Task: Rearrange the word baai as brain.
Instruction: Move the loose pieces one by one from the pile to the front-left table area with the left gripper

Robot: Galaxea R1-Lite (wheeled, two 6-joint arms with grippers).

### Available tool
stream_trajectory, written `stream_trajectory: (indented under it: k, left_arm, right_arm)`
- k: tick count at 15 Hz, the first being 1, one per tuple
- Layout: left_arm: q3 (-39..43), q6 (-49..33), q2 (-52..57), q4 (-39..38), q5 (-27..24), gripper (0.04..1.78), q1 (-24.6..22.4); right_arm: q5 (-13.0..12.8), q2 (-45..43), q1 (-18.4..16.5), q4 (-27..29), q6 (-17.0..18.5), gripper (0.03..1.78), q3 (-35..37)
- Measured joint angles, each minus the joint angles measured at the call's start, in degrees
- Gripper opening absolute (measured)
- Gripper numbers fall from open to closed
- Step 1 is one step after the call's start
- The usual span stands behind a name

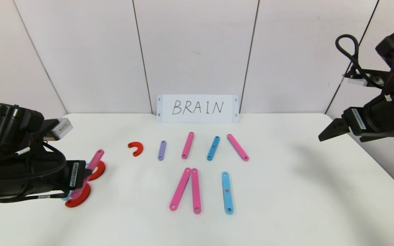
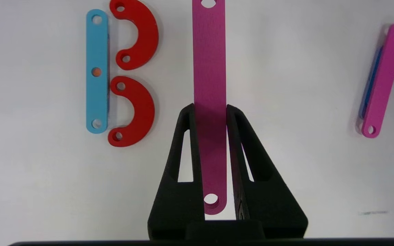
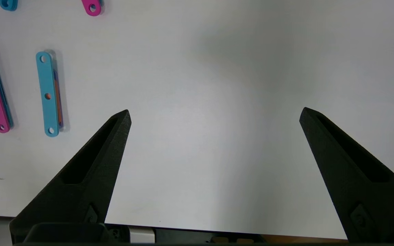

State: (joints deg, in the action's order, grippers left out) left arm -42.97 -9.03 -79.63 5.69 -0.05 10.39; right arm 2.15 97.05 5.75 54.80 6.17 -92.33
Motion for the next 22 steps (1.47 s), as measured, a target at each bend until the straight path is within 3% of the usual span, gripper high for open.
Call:
stream_trajectory:
  k: [6,22]
  left_arm:
    - [7.12,0.24,-0.22,-8.80,0.16,0.27,2.17]
    - [12.21,0.02,-15.30,-24.84,0.60,0.27,-0.16]
  right_arm:
    - [-0.06,-0.02,0.09,-0.02,0.00,1.72,0.05]
    - [-0.15,0.11,0.13,-0.09,-0.06,1.72,0.05]
